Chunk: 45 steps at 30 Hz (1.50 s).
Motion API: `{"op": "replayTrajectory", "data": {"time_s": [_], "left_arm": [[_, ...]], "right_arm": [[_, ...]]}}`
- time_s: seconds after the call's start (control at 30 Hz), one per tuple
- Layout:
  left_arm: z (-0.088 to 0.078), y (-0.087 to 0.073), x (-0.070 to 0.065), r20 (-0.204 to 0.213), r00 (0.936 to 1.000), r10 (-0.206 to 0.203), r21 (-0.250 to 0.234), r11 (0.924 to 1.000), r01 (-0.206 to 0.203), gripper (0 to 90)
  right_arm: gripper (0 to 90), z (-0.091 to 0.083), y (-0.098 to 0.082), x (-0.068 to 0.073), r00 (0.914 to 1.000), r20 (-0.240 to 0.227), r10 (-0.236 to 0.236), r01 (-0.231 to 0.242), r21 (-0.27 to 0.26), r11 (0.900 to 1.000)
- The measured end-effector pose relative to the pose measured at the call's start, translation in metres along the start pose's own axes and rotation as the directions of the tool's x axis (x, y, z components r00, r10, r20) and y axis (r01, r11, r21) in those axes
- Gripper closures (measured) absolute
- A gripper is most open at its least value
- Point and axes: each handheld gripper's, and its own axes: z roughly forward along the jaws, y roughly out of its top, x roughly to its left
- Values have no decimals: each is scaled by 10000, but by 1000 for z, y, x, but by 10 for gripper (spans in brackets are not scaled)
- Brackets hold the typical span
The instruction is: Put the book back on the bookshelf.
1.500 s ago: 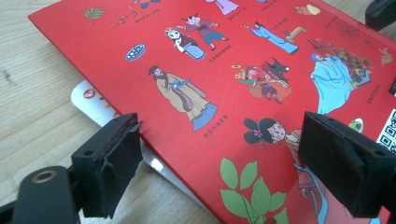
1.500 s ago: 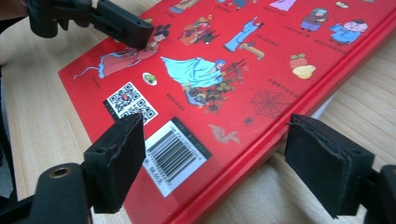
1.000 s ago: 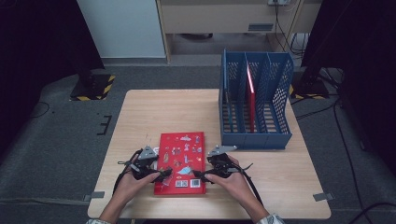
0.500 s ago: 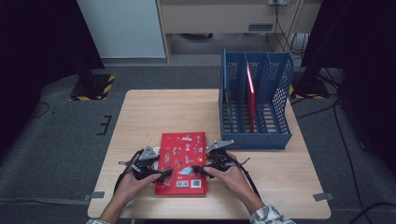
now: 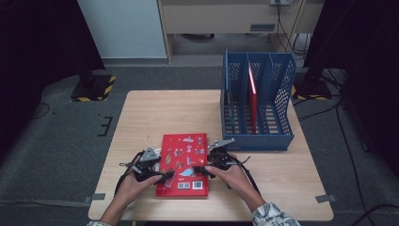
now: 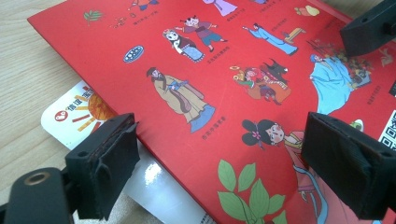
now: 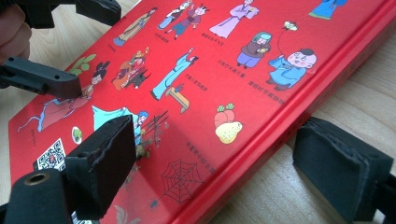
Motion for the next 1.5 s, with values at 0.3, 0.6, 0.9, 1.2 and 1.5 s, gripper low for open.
{"op": "replayTrajectory", "data": {"time_s": [0.3,0.6,0.9,1.2,1.5], "left_arm": [[1,-2,1,215,9997,-141,57,9999,140,60],[-2,-3,5,580,9974,-435,-53,9990,439,61],[-4,-4,6,958,9933,-653,-223,9975,677,59],[-5,-3,5,1102,9920,-609,-300,9975,645,56],[-4,-2,2,1004,9941,-402,-360,9984,440,54]], "right_arm": [[213,-2,0,-1,9995,20,309,-309,-208,9993],[236,-11,5,2,9985,-244,493,-508,-678,9964],[234,-9,15,8,9979,-476,437,-474,-780,9958],[229,-2,28,12,9974,-607,395,-426,-502,9978],[230,8,34,16,9982,-489,352,-364,-243,9990]]}}
